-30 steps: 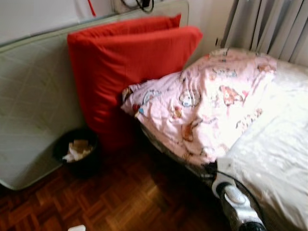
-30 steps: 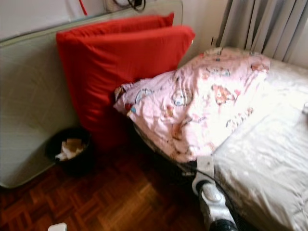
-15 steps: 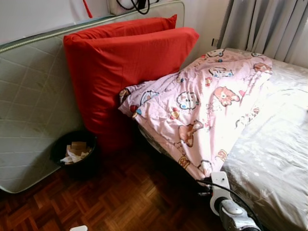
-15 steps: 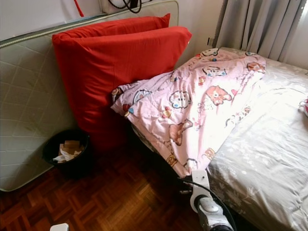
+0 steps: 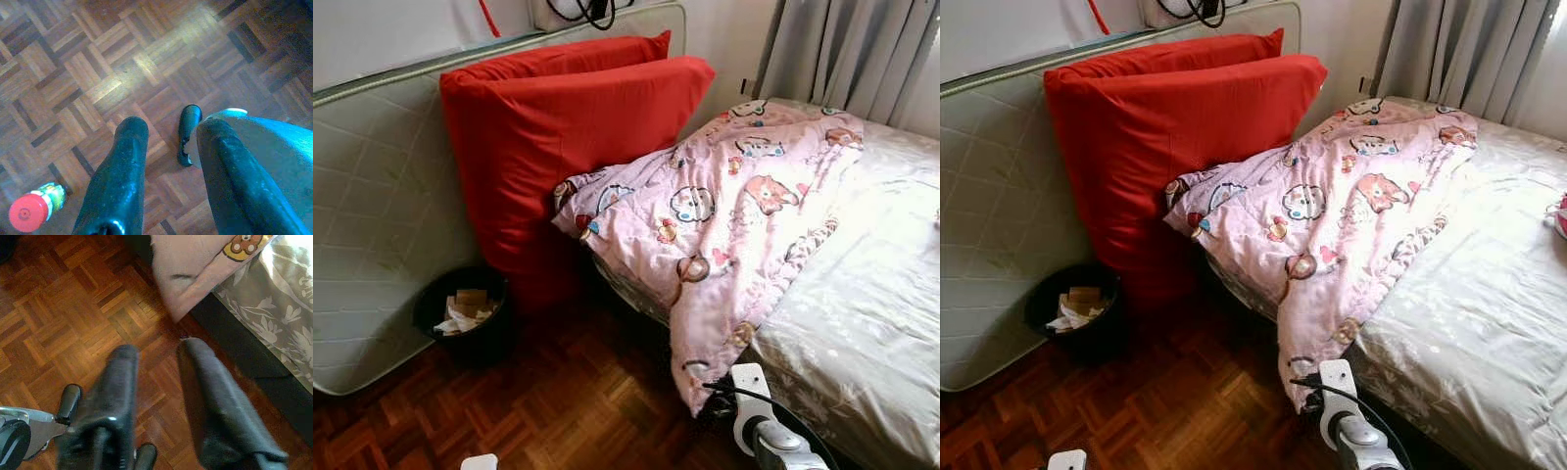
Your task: Clean up the room
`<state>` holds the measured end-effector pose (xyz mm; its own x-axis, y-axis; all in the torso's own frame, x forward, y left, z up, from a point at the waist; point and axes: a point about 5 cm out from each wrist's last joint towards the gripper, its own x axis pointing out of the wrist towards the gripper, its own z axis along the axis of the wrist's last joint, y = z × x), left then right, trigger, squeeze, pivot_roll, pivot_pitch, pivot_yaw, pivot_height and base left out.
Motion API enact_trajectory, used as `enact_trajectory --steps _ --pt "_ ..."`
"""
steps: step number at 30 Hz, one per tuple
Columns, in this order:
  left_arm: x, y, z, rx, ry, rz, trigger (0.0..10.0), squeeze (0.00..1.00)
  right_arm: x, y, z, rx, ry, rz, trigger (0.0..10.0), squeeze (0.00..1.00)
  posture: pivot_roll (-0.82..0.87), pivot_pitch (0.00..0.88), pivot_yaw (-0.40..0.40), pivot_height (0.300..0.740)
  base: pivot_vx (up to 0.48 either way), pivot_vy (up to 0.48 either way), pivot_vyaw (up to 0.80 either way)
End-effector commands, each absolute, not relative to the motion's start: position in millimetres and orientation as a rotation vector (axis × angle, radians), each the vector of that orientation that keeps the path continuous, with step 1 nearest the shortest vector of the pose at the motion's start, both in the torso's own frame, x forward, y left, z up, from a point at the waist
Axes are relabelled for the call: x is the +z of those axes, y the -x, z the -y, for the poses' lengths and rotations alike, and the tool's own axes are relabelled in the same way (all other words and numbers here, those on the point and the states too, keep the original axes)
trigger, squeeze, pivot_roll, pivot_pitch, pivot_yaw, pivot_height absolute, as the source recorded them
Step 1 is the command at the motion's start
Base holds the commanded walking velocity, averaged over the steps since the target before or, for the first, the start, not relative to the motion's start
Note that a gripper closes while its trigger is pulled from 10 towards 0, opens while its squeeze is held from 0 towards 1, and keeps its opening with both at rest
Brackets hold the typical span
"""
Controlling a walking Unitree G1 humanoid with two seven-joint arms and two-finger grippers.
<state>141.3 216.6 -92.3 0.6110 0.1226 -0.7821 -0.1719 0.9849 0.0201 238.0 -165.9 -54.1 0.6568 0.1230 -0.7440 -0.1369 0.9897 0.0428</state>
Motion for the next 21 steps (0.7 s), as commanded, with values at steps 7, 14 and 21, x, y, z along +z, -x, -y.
enact_trajectory --steps 7,14,21 --pt "-94.7 -135.5 -217.7 0.167 0.044 -0.929 10.0 0.0 -61.4 -227.3 163.5 0.171 0.017 -0.878 10.0 0.0 0.1 0.0 0.029 0.74 0.0 0.0 0.0" --pt "-94.1 -136.0 -220.1 0.171 0.049 -0.927 10.0 0.0 -70.4 -212.9 170.0 0.112 0.012 -0.925 10.0 0.0 0.1 0.0 0.031 0.74 0.0 0.0 0.0" --pt "-92.8 -139.9 -220.1 0.169 0.052 -0.919 10.0 0.0 -83.7 -185.9 188.5 -0.047 -0.021 -1.015 10.0 0.0 0.1 0.0 0.024 0.74 0.0 0.0 0.0"
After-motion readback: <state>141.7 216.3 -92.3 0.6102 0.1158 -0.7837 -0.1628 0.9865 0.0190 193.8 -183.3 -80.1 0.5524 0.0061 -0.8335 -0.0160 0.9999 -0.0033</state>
